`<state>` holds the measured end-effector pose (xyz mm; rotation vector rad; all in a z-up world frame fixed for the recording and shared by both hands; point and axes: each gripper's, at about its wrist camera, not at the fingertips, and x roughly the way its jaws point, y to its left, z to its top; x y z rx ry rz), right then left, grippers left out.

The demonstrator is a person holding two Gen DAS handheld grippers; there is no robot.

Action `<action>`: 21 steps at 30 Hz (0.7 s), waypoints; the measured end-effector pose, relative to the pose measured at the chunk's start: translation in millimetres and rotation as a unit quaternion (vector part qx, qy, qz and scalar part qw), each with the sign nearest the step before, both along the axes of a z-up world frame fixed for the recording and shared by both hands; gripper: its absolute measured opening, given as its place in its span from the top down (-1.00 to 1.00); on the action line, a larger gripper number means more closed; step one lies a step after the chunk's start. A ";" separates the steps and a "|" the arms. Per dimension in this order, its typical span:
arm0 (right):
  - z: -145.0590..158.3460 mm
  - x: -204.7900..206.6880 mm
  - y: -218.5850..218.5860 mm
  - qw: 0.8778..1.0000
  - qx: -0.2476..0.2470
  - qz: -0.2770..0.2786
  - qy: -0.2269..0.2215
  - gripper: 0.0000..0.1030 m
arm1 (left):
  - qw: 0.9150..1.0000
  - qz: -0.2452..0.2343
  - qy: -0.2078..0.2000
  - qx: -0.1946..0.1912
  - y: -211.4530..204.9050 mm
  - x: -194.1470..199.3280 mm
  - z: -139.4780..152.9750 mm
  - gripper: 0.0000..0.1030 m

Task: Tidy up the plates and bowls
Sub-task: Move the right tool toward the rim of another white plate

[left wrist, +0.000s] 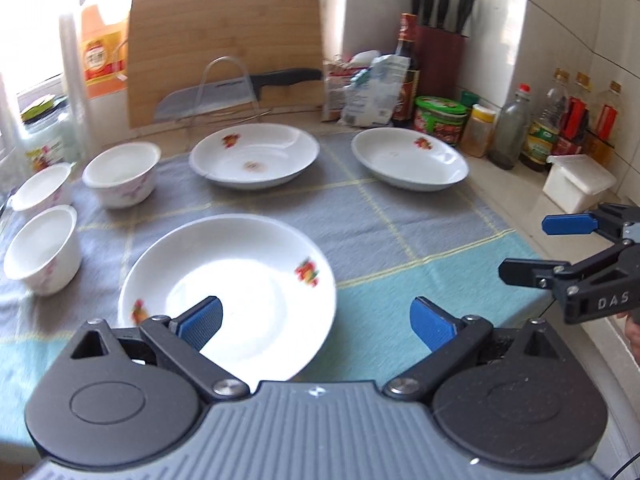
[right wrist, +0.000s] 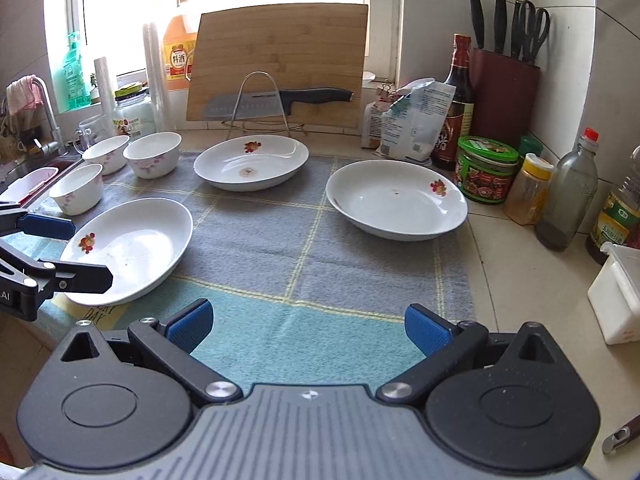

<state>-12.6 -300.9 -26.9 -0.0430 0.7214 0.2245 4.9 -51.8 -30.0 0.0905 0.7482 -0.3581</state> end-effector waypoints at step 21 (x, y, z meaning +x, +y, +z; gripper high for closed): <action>-11.3 37.5 88.7 0.999 -0.010 0.027 0.039 -1.00 | 0.999 0.004 0.026 0.038 78.4 4.6 -56.9 -0.93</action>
